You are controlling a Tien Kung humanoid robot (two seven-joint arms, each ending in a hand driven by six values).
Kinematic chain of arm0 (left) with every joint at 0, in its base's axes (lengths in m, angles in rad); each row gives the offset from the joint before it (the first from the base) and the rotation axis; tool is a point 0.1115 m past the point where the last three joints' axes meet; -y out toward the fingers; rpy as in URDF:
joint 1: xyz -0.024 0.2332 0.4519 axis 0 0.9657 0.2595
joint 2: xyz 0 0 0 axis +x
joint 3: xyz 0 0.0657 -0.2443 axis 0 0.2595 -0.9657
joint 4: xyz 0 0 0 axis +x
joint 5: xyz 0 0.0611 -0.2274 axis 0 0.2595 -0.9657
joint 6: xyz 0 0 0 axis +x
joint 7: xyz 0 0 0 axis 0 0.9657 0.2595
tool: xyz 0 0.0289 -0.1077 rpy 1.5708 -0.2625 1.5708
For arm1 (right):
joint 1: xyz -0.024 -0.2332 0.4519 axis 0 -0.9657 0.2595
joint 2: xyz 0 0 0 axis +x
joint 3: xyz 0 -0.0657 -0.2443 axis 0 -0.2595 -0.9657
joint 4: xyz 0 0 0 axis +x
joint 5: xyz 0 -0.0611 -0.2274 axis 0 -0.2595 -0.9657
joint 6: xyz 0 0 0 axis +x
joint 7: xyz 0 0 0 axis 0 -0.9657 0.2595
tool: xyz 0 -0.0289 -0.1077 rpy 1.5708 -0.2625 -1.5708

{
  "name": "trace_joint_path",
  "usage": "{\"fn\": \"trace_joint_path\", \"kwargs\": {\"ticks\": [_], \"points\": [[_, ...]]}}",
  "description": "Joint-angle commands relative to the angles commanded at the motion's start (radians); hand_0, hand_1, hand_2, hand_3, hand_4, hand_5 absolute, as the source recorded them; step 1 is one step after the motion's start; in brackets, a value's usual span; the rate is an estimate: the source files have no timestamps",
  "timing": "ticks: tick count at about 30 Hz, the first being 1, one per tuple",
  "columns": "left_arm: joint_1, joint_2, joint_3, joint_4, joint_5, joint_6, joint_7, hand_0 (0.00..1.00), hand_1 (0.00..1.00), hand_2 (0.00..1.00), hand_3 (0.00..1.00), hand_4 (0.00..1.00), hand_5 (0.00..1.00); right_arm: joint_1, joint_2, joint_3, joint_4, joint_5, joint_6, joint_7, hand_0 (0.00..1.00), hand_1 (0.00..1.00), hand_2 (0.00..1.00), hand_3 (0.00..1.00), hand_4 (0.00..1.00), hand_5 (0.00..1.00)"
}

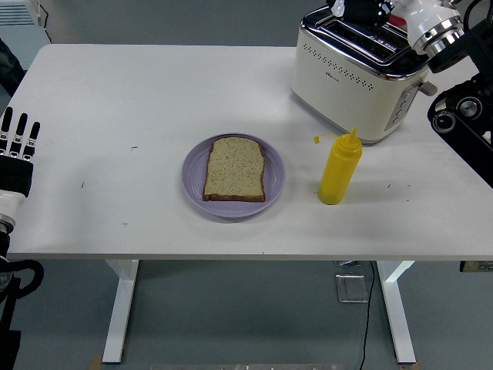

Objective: Pick up the cup,pour liquid into bread,place the cup on the desk

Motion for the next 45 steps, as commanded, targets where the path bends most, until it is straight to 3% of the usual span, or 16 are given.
{"fn": "trace_joint_path", "kwargs": {"ticks": [4, 11, 15, 29, 36, 45], "points": [[0.001, 0.0, -0.004, 0.001, 0.005, 0.002, 0.001, 0.8, 0.804, 0.842, 0.751, 0.539, 0.998, -0.038, -0.012, 0.076, 0.032, 0.169, 0.04, -0.008, 0.201, 0.221, 0.326, 0.423, 0.377, 0.105], [0.0, -0.002, -0.003, 0.002, 0.008, 0.001, 0.003, 0.8, 0.804, 0.842, 0.751, 0.539, 0.998, -0.111, -0.022, 0.188, 0.068, 0.461, 0.04, -0.038, 0.201, 0.22, 0.325, 0.422, 0.379, 0.102], [-0.001, -0.002, -0.002, 0.002, 0.009, 0.002, 0.004, 0.8, 0.804, 0.842, 0.751, 0.539, 0.998, -0.176, -0.032, 0.254, 0.089, 0.591, 0.032, -0.016, 0.201, 0.22, 0.325, 0.422, 0.379, 0.102], [-0.004, -0.003, 0.003, 0.005, 0.011, 0.001, 0.005, 0.799, 0.804, 0.843, 0.751, 0.536, 0.998, -0.378, -0.04, 0.35, 0.085, 0.652, 0.032, 0.148, 0.231, 0.235, 0.331, 0.418, 0.344, 0.103], [-0.004, -0.005, 0.006, 0.007, 0.012, 0.001, 0.006, 0.799, 0.804, 0.843, 0.751, 0.533, 0.998, -0.494, -0.057, 0.337, 0.096, 0.687, 0.018, 0.331, 0.24, 0.243, 0.334, 0.416, 0.339, 0.109], [-0.006, -0.004, 0.011, 0.009, 0.012, 0.0, 0.006, 0.799, 0.804, 0.843, 0.751, 0.533, 0.998, -0.613, -0.033, 0.308, 0.068, 0.692, -0.027, 0.454, 0.24, 0.24, 0.333, 0.415, 0.321, 0.128]]}}
